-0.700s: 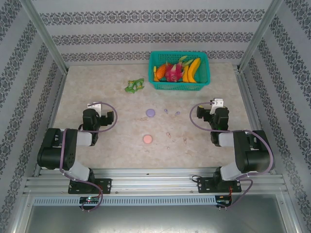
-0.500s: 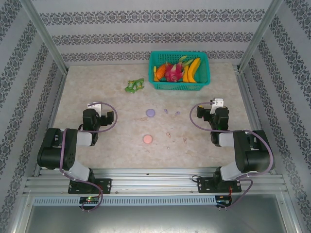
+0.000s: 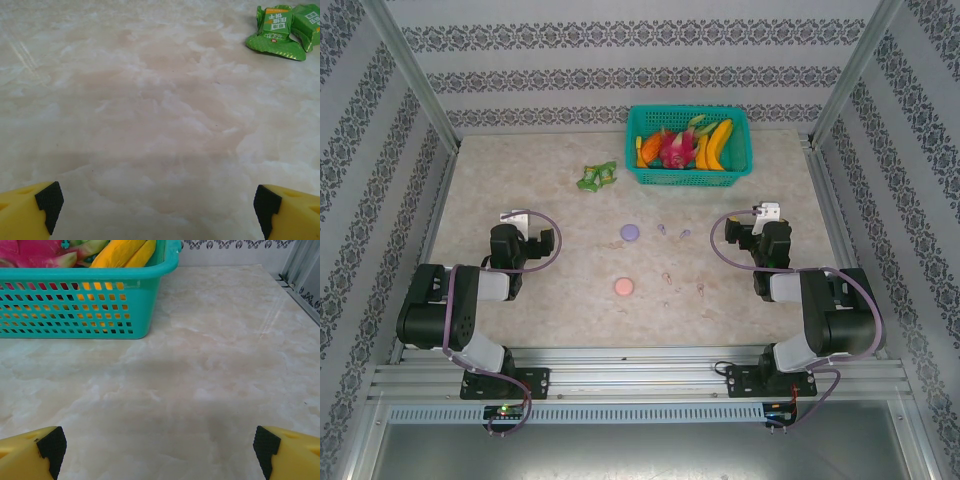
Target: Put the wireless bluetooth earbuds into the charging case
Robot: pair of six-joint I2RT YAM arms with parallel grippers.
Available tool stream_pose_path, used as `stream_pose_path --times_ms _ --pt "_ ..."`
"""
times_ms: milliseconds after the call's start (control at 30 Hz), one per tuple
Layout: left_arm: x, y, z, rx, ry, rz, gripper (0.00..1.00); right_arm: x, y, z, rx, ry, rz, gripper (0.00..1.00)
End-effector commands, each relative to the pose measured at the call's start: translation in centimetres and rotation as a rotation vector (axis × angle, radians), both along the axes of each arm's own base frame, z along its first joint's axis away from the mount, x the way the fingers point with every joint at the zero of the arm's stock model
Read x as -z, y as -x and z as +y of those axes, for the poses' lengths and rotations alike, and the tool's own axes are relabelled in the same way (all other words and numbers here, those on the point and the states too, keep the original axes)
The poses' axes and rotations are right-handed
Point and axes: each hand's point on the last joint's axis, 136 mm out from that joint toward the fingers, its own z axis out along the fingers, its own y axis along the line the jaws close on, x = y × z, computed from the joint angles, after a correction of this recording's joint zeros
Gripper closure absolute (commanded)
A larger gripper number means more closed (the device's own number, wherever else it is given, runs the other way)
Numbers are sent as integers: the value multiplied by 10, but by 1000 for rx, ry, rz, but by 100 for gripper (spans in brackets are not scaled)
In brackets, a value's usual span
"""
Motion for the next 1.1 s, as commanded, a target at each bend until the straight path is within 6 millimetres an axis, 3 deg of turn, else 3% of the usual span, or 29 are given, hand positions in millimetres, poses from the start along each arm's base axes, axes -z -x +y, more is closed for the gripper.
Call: stream_pose_path --times_ms 0,133,267,367,467,567,633,767,900,1000,1067 --pt "-17 -13 0 10 -17 -68 0 -11 -9 -1 -10 -5 -39 2" --pt "-28 -15 6 -32 -26 -65 0 -27 3 -22 126 4 -84 2" --pt "-66 -21 23 -136 -37 8 0 -68 20 -32 222 -14 -99 2" --pt "-103 -19 27 -198 29 -27 0 -103 36 -38 312 -216 -106 2" --pt "-129 -12 24 -260 164 -26 0 -117 54 -38 388 -510 -124 2" --pt "-135 1 9 -291 334 79 0 -134 59 -10 215 -616 -125 2" --pt "-126 15 -6 -307 451 193 0 -140 59 17 79 -669 -65 2" --pt "-96 41 -45 -302 600 377 0 -118 67 80 -136 -670 233 5" --pt "-75 66 -78 -308 668 467 0 -88 97 147 -355 -452 515 7" --pt "-70 81 -93 -313 691 485 0 -67 120 183 -470 -274 651 8" --pt "-70 87 -96 -315 705 473 0 -49 128 196 -500 -177 721 8"
